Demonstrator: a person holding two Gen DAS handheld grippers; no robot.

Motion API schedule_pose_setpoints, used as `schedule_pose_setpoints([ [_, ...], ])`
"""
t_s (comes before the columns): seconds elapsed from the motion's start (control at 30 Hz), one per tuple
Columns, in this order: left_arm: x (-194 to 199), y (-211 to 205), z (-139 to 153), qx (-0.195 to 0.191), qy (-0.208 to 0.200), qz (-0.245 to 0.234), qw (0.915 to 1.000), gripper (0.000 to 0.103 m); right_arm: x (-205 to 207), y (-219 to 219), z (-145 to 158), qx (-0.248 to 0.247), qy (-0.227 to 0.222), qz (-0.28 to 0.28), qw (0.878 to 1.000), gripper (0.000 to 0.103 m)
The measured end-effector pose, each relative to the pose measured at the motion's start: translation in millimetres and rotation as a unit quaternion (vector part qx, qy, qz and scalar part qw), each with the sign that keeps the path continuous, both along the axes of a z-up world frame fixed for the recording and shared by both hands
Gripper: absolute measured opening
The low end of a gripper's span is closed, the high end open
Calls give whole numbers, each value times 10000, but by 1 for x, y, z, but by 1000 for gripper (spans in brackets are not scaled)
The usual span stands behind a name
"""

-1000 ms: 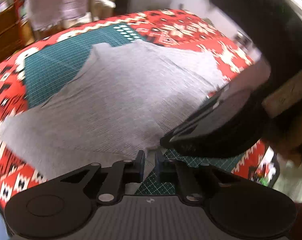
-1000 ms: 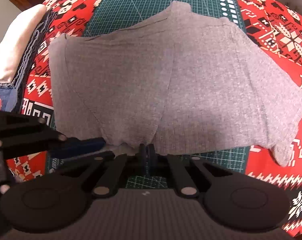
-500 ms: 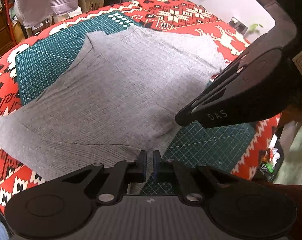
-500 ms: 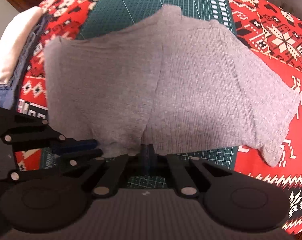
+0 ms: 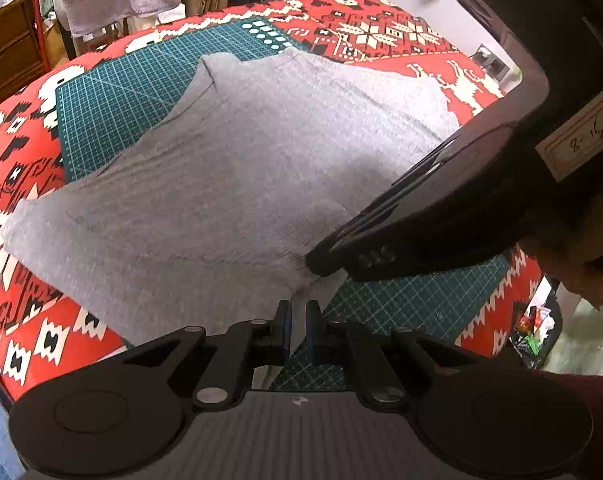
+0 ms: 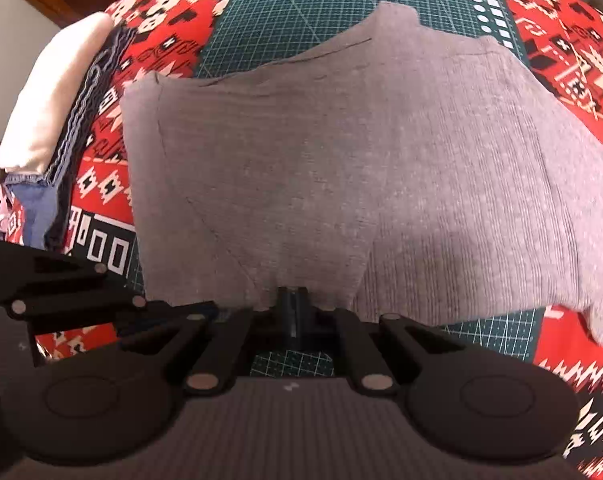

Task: Fold clothes

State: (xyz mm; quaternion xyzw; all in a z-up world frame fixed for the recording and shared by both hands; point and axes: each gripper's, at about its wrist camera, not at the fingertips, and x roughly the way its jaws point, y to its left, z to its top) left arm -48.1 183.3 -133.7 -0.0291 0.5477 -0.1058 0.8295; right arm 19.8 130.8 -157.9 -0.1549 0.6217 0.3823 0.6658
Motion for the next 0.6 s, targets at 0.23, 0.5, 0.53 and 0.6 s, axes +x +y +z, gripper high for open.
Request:
schedule_pose_setpoints([
  [0.23,-4,4,-1,-72,33,159,9998,6,5,-17,2,-224,12,-150,9996,3],
  [0.5,-11,16,1,-210,123,590,9980,9,2,-13,18,101,57,-82,9999,5],
  [0.53,-12,19,0,-240,146,680,9973,9,0,-9,19,134,43,-31,9999,5],
  [0.6,-14,23,-2,-268,207,836,9959,8,-4,-1,17,156,3,52,9999,5],
])
